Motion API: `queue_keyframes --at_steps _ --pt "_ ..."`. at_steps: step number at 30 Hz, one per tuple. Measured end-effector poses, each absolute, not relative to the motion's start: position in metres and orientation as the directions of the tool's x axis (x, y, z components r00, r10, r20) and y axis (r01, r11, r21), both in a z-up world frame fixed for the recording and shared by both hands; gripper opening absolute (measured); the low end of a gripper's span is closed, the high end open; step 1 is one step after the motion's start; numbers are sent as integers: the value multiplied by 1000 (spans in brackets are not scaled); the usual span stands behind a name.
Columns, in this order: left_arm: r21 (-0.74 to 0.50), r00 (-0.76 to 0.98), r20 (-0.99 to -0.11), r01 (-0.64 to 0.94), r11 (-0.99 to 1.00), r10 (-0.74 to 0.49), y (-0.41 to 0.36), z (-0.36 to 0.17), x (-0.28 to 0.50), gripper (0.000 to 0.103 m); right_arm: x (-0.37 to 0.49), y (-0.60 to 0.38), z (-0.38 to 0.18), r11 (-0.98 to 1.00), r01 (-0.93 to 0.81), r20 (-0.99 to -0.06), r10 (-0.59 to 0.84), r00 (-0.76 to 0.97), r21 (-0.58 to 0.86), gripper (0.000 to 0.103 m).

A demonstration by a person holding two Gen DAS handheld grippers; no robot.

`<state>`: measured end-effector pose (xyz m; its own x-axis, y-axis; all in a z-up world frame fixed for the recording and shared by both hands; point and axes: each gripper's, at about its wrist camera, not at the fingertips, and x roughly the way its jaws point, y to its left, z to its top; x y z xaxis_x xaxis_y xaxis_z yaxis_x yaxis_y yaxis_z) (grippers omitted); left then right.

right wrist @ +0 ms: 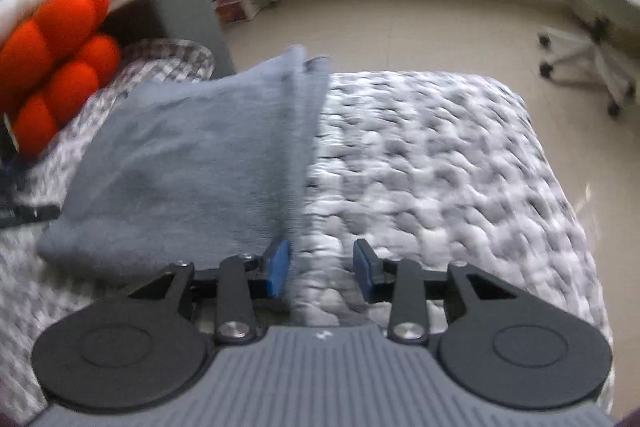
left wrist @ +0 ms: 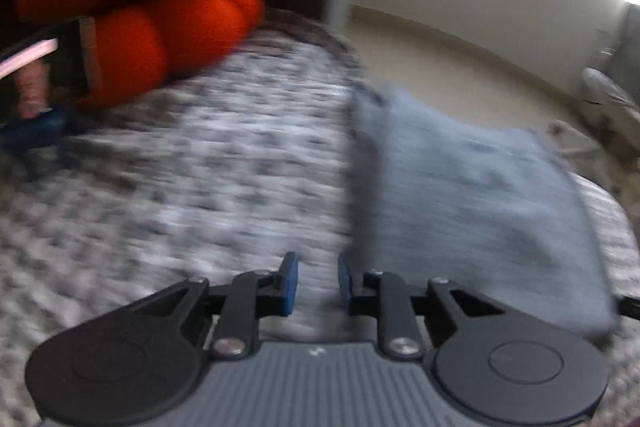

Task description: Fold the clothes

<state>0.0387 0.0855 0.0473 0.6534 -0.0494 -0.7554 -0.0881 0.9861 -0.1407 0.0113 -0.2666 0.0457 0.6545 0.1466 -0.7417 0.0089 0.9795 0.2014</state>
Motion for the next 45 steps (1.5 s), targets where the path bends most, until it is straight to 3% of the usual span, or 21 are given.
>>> queue_keyframes --at_steps 5,9,12,17,23,28,30,33,45 --pt "-336 643 -744 -124 934 -182 109 57 25 26 1 -293 50 907 119 -719 234 654 404 43" --pt "-445 582 -765 -167 880 -276 105 48 12 39 -1 -303 37 800 184 -706 363 608 571 43" --pt "-466 562 -771 -181 866 -298 98 41 7 65 -4 -302 33 752 202 -693 420 586 627 46" --pt "-457 574 -764 -157 875 -296 86 37 7 69 -12 -304 34 720 230 -679 426 598 654 49" --pt "-421 595 -758 -135 897 -266 70 34 17 58 -15 -301 32 689 247 -652 416 634 681 49" --pt "-406 611 -757 -163 899 -231 65 32 22 39 -12 -289 32 723 235 -657 378 653 650 38" --pt "-405 614 -757 -172 898 -223 66 31 24 31 -10 -284 32 741 228 -662 361 657 631 18" --pt "-423 619 -750 -176 889 -233 72 34 26 14 -7 -278 33 768 218 -668 335 664 602 14" --pt "-439 590 -752 -114 891 -295 87 79 -41 10 -67 -276 76 790 154 -622 329 711 594 12"
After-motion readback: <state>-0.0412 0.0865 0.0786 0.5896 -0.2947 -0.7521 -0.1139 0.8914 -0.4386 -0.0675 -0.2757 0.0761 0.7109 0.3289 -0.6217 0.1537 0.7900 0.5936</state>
